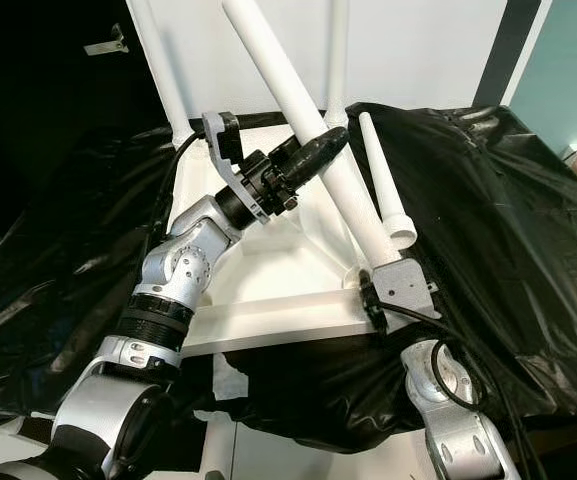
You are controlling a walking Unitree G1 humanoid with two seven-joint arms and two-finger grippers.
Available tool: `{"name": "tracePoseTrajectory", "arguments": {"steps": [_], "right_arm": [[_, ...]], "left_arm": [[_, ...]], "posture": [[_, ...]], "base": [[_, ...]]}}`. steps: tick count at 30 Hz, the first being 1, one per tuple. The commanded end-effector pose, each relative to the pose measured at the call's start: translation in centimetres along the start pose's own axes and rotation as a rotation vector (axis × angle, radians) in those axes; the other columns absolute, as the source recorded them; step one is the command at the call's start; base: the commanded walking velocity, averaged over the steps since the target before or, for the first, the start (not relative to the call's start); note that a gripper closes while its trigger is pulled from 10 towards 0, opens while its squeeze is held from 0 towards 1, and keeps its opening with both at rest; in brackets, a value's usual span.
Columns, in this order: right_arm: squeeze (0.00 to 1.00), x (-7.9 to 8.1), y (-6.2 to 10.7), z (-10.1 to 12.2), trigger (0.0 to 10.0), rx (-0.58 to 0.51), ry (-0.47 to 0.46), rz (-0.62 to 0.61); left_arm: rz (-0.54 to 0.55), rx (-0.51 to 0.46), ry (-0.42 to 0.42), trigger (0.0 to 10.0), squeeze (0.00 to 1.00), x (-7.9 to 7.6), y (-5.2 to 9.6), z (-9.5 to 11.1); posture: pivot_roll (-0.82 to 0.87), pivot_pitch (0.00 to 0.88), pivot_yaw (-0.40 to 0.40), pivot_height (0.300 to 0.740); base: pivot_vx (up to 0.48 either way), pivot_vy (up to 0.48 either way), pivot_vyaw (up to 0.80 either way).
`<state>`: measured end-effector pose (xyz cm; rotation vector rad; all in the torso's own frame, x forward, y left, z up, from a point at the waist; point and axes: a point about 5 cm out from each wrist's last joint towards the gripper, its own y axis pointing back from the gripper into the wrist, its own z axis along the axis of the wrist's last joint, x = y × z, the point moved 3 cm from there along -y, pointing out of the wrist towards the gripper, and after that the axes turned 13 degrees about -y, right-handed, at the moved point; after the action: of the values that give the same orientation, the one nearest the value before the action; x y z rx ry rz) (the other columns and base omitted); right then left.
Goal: Building children table
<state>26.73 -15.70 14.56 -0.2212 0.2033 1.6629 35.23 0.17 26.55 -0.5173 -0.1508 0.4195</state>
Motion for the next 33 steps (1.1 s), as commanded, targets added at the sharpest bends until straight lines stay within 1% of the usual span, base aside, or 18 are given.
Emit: {"name": "tracePoseTrajectory", "arguments": {"steps": [1,2,3,7,9,11,13,14,15,18,22,25,26,28,29,31,32,33], "right_arm": [[1.00,0.9,0.1,-0.2,10.0,0.021,-0.021,0.040],[0.29,0.8,0.0,0.0,10.0,0.016,-0.020,0.038],[0.00,0.7,-0.1,0.3,10.0,0.008,-0.018,0.037],[0.00,0.8,-0.2,0.9,10.0,-0.008,-0.012,0.044],[0.00,0.9,-0.4,2.0,10.0,-0.040,-0.004,0.055],[0.00,0.9,-0.4,2.0,10.0,-0.040,-0.004,0.055],[0.00,1.0,-0.6,3.5,10.0,-0.073,-0.012,0.065],[0.00,1.0,-0.6,3.5,10.0,-0.073,-0.012,0.065],[0.00,0.9,-0.7,4.4,10.0,-0.083,-0.017,0.067],[0.00,0.8,-0.7,4.6,10.0,-0.078,-0.023,0.066],[0.00,0.7,0.1,3.4,10.0,0.050,-0.072,0.059],[0.00,0.7,0.3,3.2,10.0,0.076,-0.083,0.063],[0.00,0.8,0.6,3.4,10.0,0.091,-0.102,0.069],[0.00,0.8,0.6,3.4,10.0,0.091,-0.102,0.069],[0.00,0.8,0.7,3.6,8.2,0.098,-0.122,0.072],[0.00,0.8,0.7,3.6,8.2,0.098,-0.122,0.072],[0.00,0.5,0.5,3.7,3.2,0.103,-0.133,0.064],[0.00,0.5,0.5,3.7,3.2,0.103,-0.133,0.064]], "left_arm": [[0.008,-0.002,-0.030,0.0,0.00,0.1,0.2,0.2],[0.009,-0.001,-0.033,0.0,0.00,0.1,0.3,0.2],[0.010,-0.001,-0.037,0.0,0.00,0.1,0.3,0.1],[0.011,-0.001,-0.040,0.0,0.00,0.0,0.3,0.1],[0.012,-0.001,-0.041,0.0,0.00,0.0,0.4,0.1],[0.012,-0.001,-0.041,0.0,0.00,0.0,0.4,0.1],[0.012,0.002,-0.046,0.0,0.00,0.0,0.4,0.0],[0.012,0.002,-0.046,0.0,0.00,0.0,0.4,0.0],[0.011,0.007,-0.051,0.0,0.00,-0.1,0.4,-0.2],[0.010,0.008,-0.052,0.0,0.00,-0.1,0.4,-0.2],[0.008,0.015,-0.061,0.0,0.00,-0.3,0.4,-0.4],[0.007,0.016,-0.062,0.0,0.00,-0.3,0.4,-0.4],[0.005,0.016,-0.065,0.0,0.00,-0.3,0.4,-0.4],[0.005,0.016,-0.065,0.0,0.00,-0.3,0.4,-0.4],[0.003,0.016,-0.068,0.0,0.00,-0.3,0.4,-0.4],[0.003,0.016,-0.068,0.0,0.00,-0.3,0.4,-0.4],[-0.003,0.014,-0.070,0.0,0.00,-0.4,0.2,-0.4],[-0.003,0.014,-0.070,0.0,0.00,-0.4,0.2,-0.4]], "posture": [[-0.24,0.023,0.090,0.740],[-0.24,0.022,0.089,0.740],[-0.24,0.021,0.087,0.740],[-0.24,0.020,0.085,0.740],[-0.24,0.020,0.085,0.740],[-0.24,0.020,0.085,0.740],[-0.24,0.022,0.082,0.740],[-0.24,0.022,0.082,0.740],[-0.25,0.023,0.081,0.740],[-0.25,0.023,0.081,0.740],[-0.25,0.027,0.079,0.740],[-0.26,0.028,0.079,0.740],[-0.26,0.029,0.080,0.740],[-0.26,0.029,0.080,0.740],[-0.27,0.029,0.082,0.740],[-0.27,0.029,0.082,0.740],[-0.27,0.028,0.079,0.740],[-0.27,0.028,0.079,0.740]], "base": [[0.000,0.000,0.00],[0.000,0.000,0.00],[0.000,0.000,0.00],[0.000,0.000,0.00],[0.000,0.000,0.00],[0.000,0.000,0.00],[0.000,0.000,0.00],[0.000,0.000,0.00],[0.000,0.000,0.00],[0.000,0.000,0.00],[0.000,0.000,0.00],[0.000,0.000,0.00],[0.000,0.000,0.00],[0.000,0.000,0.00],[0.000,0.000,0.00],[0.000,0.000,0.00],[0.000,0.000,0.00],[0.000,0.000,0.00]]}}
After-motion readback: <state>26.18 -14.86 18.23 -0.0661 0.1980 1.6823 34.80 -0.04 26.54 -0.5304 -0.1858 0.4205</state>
